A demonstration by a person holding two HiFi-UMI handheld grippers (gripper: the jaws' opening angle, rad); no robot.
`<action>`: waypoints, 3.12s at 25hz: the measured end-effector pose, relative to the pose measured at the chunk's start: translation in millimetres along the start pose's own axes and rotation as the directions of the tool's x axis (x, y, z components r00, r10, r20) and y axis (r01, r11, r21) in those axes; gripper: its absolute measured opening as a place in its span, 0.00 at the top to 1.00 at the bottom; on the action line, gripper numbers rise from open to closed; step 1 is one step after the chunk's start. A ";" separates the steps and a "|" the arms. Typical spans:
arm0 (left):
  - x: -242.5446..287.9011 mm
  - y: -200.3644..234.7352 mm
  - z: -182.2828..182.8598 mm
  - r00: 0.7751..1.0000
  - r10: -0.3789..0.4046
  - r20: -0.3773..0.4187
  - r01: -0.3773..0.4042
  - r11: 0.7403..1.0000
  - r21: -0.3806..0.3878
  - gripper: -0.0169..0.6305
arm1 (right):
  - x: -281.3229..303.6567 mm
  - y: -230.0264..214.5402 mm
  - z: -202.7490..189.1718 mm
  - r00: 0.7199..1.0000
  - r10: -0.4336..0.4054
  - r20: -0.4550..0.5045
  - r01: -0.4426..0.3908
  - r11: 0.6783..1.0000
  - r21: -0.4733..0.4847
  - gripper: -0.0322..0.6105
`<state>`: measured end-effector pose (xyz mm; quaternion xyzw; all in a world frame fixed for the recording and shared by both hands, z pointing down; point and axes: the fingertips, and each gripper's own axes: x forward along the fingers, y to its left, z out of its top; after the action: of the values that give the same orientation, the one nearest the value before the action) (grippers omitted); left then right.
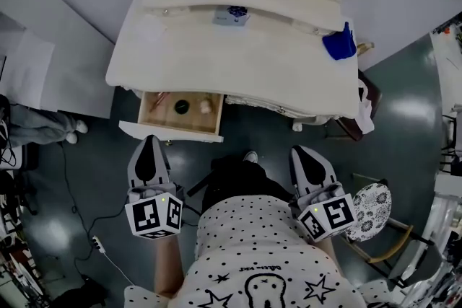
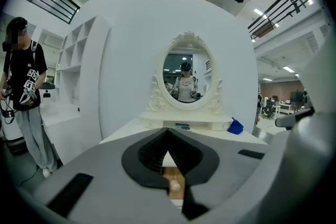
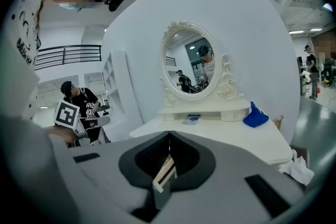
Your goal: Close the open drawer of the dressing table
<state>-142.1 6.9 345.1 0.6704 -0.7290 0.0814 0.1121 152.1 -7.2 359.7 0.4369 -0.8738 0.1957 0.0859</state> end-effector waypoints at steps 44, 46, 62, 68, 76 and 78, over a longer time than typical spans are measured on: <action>53.3 82.1 -322.8 0.667 -0.157 -0.729 0.116 0.988 -0.106 0.75 | 66.6 11.0 11.4 0.981 -0.177 -0.074 0.180 0.983 0.031 0.94; 60.4 81.0 -325.5 0.665 -0.163 -0.729 0.123 0.986 -0.108 0.74 | 65.4 10.8 11.0 0.978 -0.197 -0.070 0.200 0.979 0.036 0.94; 80.9 82.3 -332.1 0.656 -0.136 -0.743 0.170 0.985 -0.030 0.77 | 62.2 14.5 14.8 0.970 -0.237 -0.052 0.239 0.971 0.031 0.94; 84.0 83.0 -330.7 0.653 -0.139 -0.744 0.166 0.985 -0.038 0.77 | 66.1 14.1 15.3 0.970 -0.238 -0.056 0.240 0.970 0.032 0.94; 94.5 84.0 -330.3 0.654 -0.135 -0.744 0.167 0.985 -0.032 0.77 | 62.9 10.7 16.9 0.964 -0.265 -0.041 0.266 0.963 0.038 0.94; 97.2 83.1 -329.6 0.656 -0.135 -0.743 0.168 0.985 -0.031 0.77 | 62.1 9.8 17.4 0.962 -0.269 -0.039 0.270 0.962 0.036 0.94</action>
<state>-214.3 9.6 691.2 0.6399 -0.5600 0.3520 0.3913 107.1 -54.4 361.2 0.5499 -0.8005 0.2076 0.1173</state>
